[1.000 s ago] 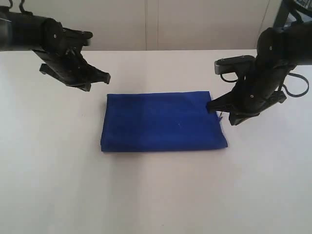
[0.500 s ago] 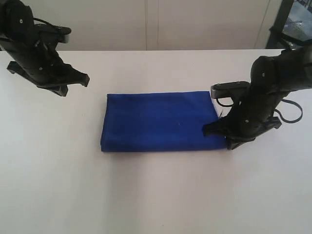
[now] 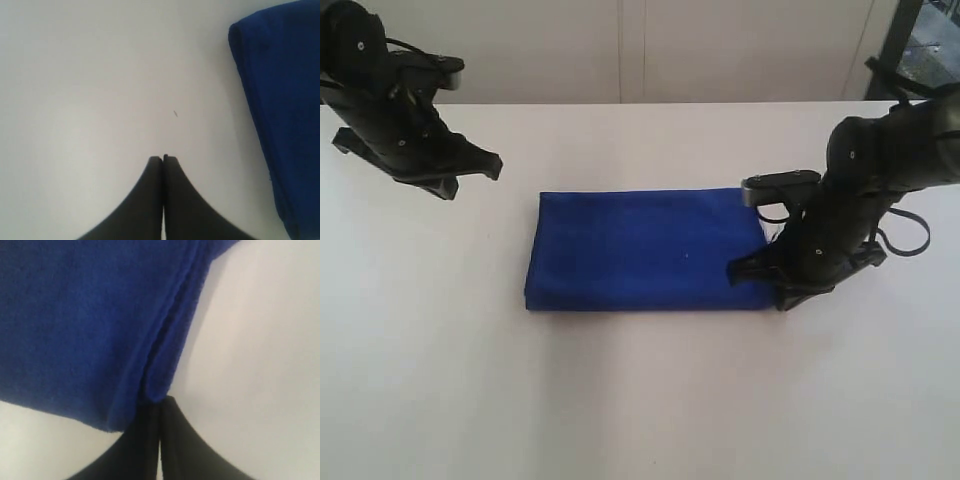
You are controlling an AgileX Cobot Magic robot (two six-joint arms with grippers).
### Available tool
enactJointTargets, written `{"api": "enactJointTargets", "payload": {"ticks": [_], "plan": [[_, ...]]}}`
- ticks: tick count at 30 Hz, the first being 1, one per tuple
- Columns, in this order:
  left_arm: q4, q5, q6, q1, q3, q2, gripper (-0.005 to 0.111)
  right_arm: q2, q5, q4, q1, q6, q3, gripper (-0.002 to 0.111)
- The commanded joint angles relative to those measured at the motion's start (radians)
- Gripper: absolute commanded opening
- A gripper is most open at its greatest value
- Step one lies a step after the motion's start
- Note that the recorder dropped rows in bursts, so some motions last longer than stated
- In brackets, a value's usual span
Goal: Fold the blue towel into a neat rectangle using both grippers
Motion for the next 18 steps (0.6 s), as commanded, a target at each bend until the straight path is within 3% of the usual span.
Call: {"api": "enactJointTargets", "payload": {"ticks": [1, 12, 18], "plan": [[0.009, 0.046, -0.009, -0.001, 0.007, -0.044, 0.0, -0.046, -0.002, -0.087, -0.022, 0.086, 0.004, 0.0], [-0.006, 0.214, -0.009, -0.001, 0.007, -0.253, 0.0, -0.286, 0.13, -0.098, -0.04, 0.102, 0.012, 0.0], [-0.069, 0.283, -0.009, -0.001, 0.025, -0.389, 0.0, -0.457, 0.122, -0.098, -0.04, 0.106, 0.111, 0.0]]}}
